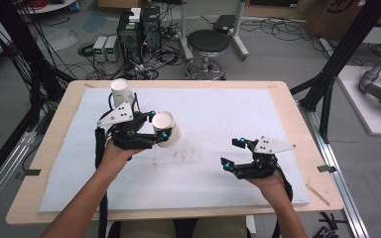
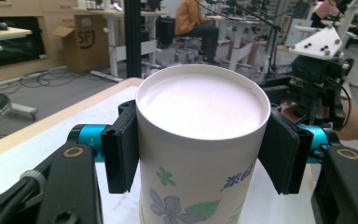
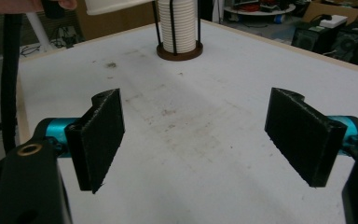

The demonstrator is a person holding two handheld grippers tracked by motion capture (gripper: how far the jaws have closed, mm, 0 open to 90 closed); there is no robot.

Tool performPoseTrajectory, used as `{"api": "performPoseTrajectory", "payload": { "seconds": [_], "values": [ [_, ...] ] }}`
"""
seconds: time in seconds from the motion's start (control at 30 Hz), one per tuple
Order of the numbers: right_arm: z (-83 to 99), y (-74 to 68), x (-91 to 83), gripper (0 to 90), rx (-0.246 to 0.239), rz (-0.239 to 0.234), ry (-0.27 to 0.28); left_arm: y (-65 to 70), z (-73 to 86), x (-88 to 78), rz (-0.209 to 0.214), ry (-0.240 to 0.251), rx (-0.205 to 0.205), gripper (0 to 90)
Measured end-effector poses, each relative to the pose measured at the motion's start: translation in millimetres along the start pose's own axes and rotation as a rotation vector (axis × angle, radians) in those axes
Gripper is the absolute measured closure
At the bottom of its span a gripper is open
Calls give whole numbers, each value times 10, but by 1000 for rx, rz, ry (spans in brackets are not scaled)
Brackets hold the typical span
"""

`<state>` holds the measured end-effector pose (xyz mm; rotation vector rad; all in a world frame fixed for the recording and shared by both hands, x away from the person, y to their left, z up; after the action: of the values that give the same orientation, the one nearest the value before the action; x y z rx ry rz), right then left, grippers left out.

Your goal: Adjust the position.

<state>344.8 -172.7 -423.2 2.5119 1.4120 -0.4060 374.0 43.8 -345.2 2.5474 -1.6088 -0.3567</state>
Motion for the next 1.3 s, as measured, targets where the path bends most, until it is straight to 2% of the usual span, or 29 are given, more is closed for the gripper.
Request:
{"api": "performPoseTrajectory", "payload": {
  "seconds": [0.23,0.37,0.67,0.93,1.0,1.07,1.1,1.23,1.3],
  "values": [
    [-99,-104,117,201,-17,-66,11,139,89,160,58,-29,8,367],
    [-164,-162,198,201,-31,-97,11,186,120,215,77,-40,14,367],
    [-256,-262,351,202,-56,-154,11,252,172,264,112,-51,15,368],
    [-326,-365,507,202,-79,-219,0,365,254,338,171,-71,13,367],
    [-333,-379,539,202,-82,-234,3,418,267,356,210,-73,17,366],
    [-332,-385,554,203,-82,-240,3,436,270,360,219,-74,19,366],
    [-328,-415,573,204,-77,-261,0,464,276,370,236,-73,24,366],
    [-326,-448,594,214,-75,-288,4,478,289,379,254,-76,22,366],
    [-325,-471,590,248,-81,-310,5,485,295,386,263,-75,18,366]
  ]
}}
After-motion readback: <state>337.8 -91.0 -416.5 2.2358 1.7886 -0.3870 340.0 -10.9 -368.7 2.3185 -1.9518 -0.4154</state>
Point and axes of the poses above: each handheld gripper's, and its own axes: x roughly forward along the jaws, z roughly out of its underside, y roughly to its right, the point moved 10 cm from there along x, roughly forward along the jaws, and after that the axes turned 8 degrees about -x, right-handed, at the moved point
